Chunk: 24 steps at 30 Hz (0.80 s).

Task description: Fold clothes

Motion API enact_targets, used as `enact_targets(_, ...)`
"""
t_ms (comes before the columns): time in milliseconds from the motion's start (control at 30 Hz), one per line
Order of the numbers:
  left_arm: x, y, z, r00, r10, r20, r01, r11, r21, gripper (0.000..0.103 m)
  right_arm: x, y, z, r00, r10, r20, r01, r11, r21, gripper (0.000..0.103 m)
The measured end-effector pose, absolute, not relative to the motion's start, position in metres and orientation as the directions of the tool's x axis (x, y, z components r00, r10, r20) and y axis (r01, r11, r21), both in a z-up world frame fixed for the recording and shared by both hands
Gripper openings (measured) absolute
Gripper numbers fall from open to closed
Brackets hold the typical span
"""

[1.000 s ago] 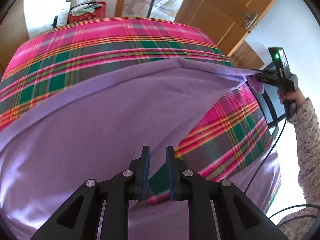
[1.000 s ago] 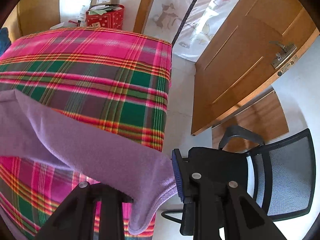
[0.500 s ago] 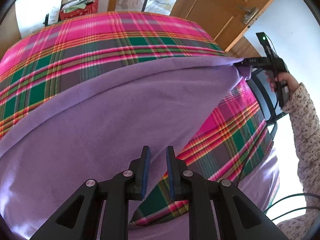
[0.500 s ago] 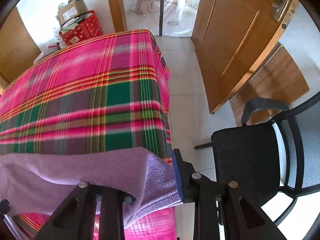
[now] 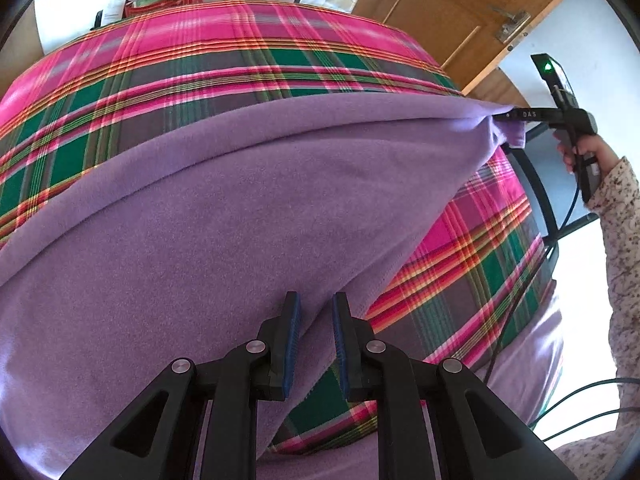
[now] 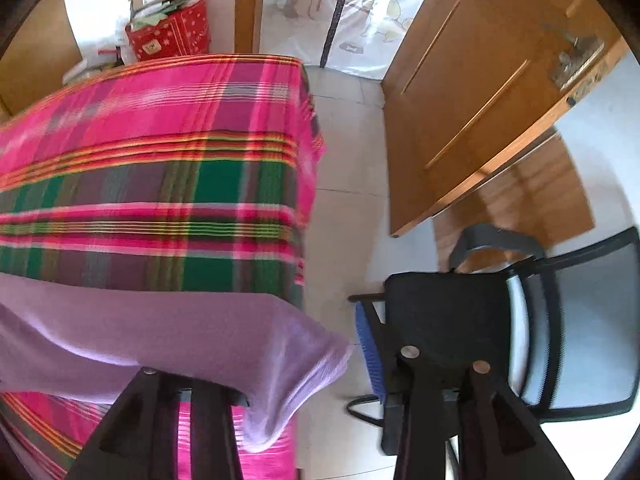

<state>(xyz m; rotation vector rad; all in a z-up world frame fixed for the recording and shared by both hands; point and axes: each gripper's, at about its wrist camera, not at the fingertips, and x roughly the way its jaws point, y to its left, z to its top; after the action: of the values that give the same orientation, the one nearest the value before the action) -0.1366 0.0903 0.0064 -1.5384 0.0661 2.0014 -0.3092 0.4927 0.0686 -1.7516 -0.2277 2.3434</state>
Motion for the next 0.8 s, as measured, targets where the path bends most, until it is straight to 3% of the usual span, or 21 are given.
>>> enact_targets(167,-0.135,0.090,0.006,-0.147,0.435,-0.888,-0.487,-0.813,-0.318,0.017,-0.323,0.499,0.068,-0.265,0.376,-0.888,-0.106,-0.927,-0.361,0.044)
enact_targets(533,-0.132,0.082,0.010,-0.164,0.442,-0.882,-0.468,-0.822,-0.324,0.017,-0.327,0.515,0.064,-0.339,0.424,-0.840,-0.277,-0.898,-0.342,0.043)
enact_targets(800,-0.122,0.028,0.037,-0.289,0.427,-0.857,-0.361,-0.877,-0.316,0.017,-0.292,0.454,0.103,-0.627,0.238,-0.741,-0.125,-0.971,-0.206,0.043)
